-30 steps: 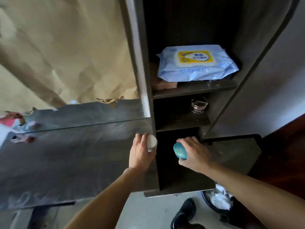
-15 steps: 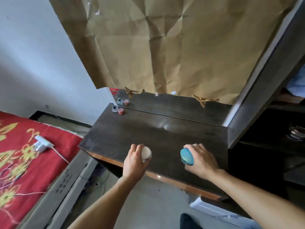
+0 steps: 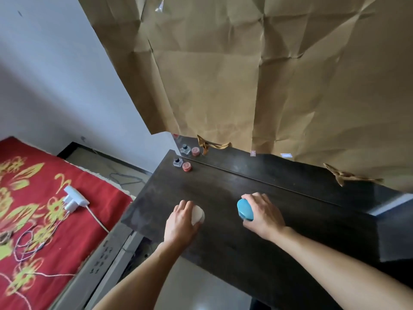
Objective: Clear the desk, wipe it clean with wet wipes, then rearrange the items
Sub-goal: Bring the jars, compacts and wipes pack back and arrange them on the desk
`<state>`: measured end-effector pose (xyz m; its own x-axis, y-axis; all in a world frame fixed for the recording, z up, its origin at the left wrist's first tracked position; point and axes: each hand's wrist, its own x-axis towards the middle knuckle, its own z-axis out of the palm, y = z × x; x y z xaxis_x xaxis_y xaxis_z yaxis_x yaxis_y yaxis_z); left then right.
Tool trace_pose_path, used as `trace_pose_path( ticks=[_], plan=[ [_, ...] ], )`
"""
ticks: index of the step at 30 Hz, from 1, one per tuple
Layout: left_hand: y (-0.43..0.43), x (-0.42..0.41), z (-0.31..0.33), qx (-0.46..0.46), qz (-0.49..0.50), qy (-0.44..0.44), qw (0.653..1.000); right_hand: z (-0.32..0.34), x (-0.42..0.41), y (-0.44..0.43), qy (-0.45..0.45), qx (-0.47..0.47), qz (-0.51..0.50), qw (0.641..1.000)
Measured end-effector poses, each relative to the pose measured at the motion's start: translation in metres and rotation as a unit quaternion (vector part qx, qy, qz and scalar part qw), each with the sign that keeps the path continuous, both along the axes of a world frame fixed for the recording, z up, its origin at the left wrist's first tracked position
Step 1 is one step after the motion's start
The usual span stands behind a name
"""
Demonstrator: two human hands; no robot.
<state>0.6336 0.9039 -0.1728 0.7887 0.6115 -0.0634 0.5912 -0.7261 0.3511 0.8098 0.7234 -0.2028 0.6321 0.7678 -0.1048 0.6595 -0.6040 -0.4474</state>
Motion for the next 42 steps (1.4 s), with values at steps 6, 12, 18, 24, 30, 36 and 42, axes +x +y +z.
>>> trace_pose_path(
  ticks=[6,12,18,24,30,36,42],
  plan=[
    [0.054,0.041,-0.012,-0.019,-0.03,0.027,0.999,-0.009,0.021,0.068,0.014,-0.019,0.001,1.0],
    [0.12,0.094,-0.038,-0.052,-0.088,0.074,0.992,-0.024,0.035,0.129,0.013,-0.036,-0.06,0.997],
    [0.176,0.147,-0.068,-0.066,-0.195,0.106,0.973,-0.044,0.037,0.174,0.009,-0.053,-0.147,0.988],
    [0.195,0.171,-0.083,-0.049,-0.25,0.107,0.961,-0.052,0.035,0.194,0.015,-0.033,-0.196,0.98],
    [0.192,0.166,-0.074,0.012,-0.284,0.094,0.954,-0.051,0.025,0.173,0.028,-0.006,-0.216,0.976],
    [0.148,0.142,-0.049,0.005,-0.302,0.034,0.953,-0.039,-0.005,0.096,0.014,-0.012,-0.297,0.955],
    [0.045,0.116,-0.025,0.006,-0.375,0.007,0.927,-0.021,-0.058,-0.015,-0.004,-0.018,-0.354,0.935]
  ],
)
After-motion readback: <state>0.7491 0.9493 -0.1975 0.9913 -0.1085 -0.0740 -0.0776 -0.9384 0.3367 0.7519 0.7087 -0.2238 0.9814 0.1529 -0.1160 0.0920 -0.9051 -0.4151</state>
